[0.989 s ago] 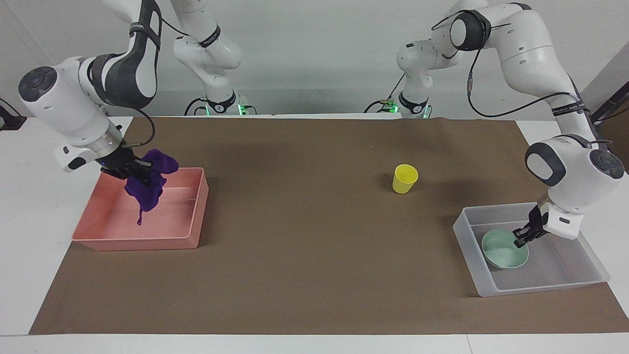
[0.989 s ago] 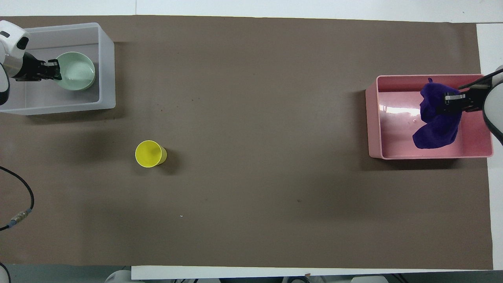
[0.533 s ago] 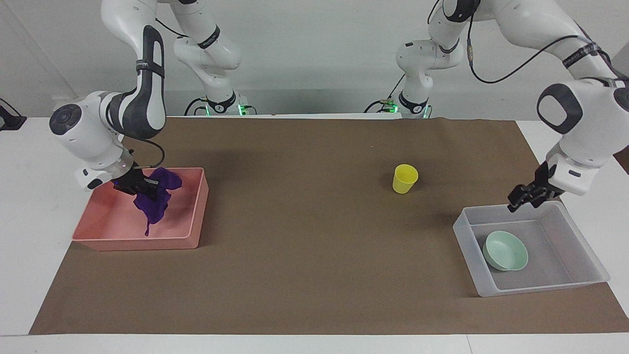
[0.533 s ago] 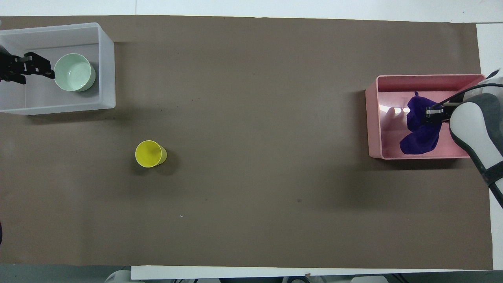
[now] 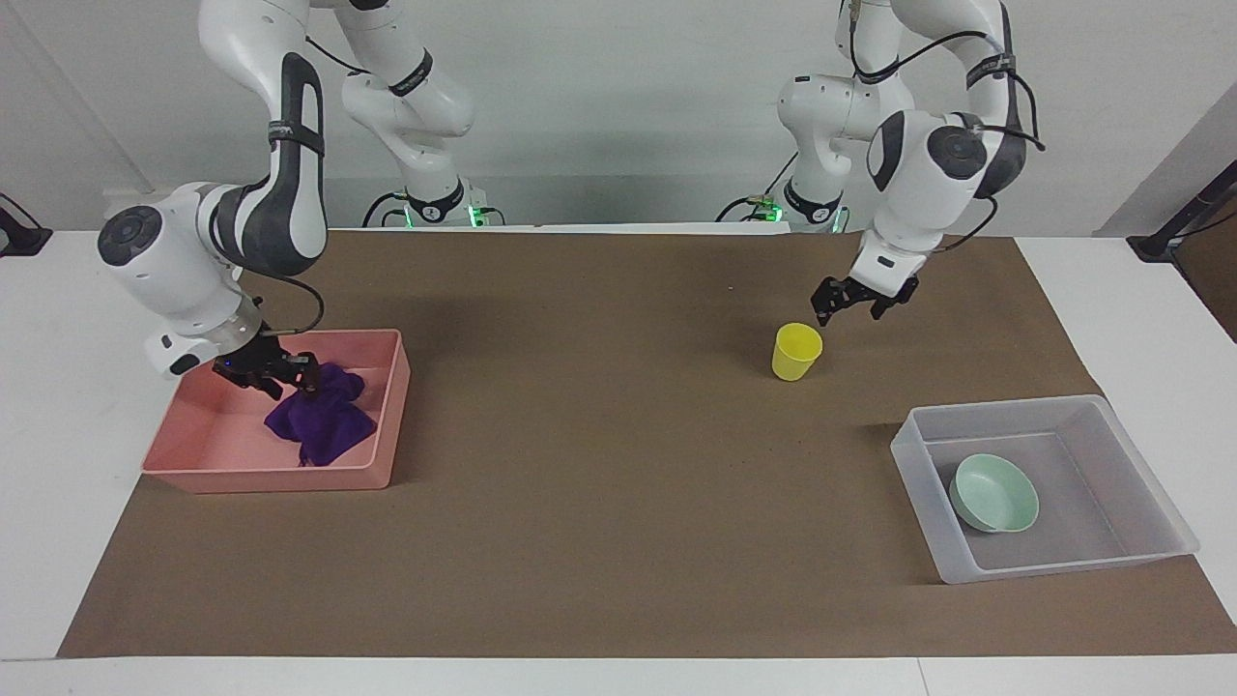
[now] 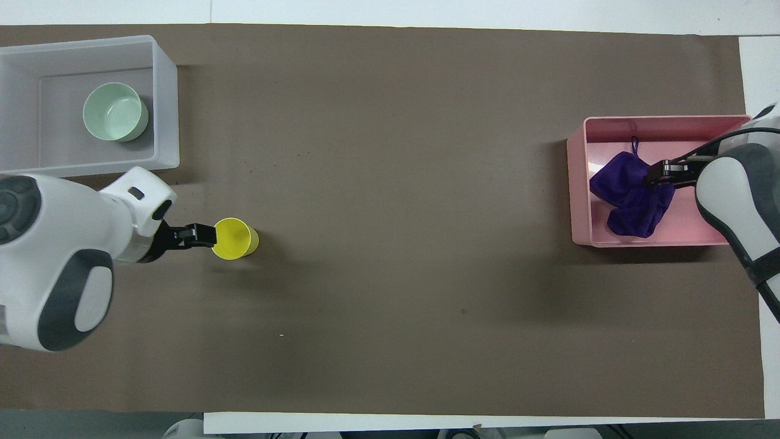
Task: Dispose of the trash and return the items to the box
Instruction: 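Grasp the yellow cup with the left gripper, then carry the yellow cup into the clear bin with the left gripper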
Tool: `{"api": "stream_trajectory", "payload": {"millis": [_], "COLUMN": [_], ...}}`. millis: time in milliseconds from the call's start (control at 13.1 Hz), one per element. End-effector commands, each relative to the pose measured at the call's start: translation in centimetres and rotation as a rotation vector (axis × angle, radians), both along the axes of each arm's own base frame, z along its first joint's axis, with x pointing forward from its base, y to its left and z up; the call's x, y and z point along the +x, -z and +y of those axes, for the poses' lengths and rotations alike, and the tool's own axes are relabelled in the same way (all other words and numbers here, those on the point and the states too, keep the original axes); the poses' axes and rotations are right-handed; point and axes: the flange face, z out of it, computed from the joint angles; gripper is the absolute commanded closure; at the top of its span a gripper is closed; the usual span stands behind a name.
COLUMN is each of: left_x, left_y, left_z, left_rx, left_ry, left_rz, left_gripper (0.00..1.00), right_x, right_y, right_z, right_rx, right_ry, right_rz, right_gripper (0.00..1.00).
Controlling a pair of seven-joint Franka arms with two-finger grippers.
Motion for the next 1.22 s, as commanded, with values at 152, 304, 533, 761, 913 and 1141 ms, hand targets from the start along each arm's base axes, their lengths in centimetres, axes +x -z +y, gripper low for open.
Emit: {"api": "stream_trajectory", "payload": {"millis": [152,304,533,761,913,1141], "left_x": [-0.4,0.1,3.8,8.2,12.3,20.0], "left_y": [5.1,5.0,1.3,-9.6,-13.4,-10.5], "left_z": [-1.9,-1.7,-2.2,0.6,5.6,15.3], "left_rx": [-0.006,-0.007,-0.014,-0.014,-0.012,0.008], "left_ry": [-0.038,-0.043,-0.06,-0.097,-0.118,-0.23], "left_rz": [-0.064,-0.069,-0.091,-0.061,-0.071,-0.159], "left_gripper": [1.0,1.0,1.0,1.0,1.0,1.0], "right_x": [-0.7,-1.3,-2.1,-3.0,-3.9,-5.4], "right_y": [-7.1,-10.5,-15.0,-19.5,-21.9,-23.6], "right_z": [1.7,4.7,10.6,12.9,12.8,13.0], "right_rx": [0.01,-0.018,-0.041,-0.063,-0.059,-0.047], "right_ry": [-0.055,-0.11,-0.126,-0.172,-0.171,-0.177], "right_rz": [0.068,0.077,0.1,0.15,0.164,0.154], "right_gripper": [0.01,0.01,0.01,0.01,0.01,0.01]}}
